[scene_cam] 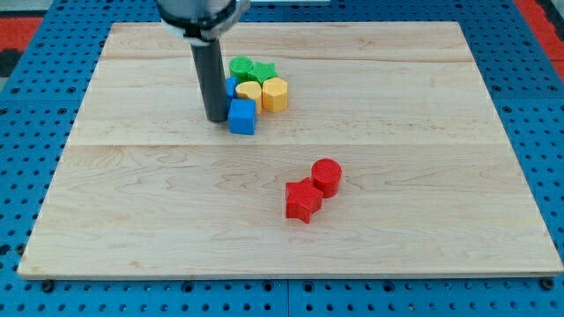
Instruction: Nudge the red star and red circle a bit right
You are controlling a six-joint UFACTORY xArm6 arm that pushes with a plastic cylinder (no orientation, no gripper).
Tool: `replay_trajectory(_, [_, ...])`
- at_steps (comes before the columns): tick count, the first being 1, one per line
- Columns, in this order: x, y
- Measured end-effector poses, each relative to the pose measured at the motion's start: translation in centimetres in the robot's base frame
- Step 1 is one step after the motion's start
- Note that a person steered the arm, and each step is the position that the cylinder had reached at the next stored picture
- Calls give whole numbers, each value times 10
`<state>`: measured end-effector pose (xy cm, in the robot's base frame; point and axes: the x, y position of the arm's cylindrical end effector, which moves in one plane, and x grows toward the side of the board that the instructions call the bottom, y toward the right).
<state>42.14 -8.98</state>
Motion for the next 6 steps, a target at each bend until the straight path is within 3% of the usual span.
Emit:
replay_trajectory(2, [133,22])
replay_trajectory(3, [165,50])
replay_trajectory(6, [78,223])
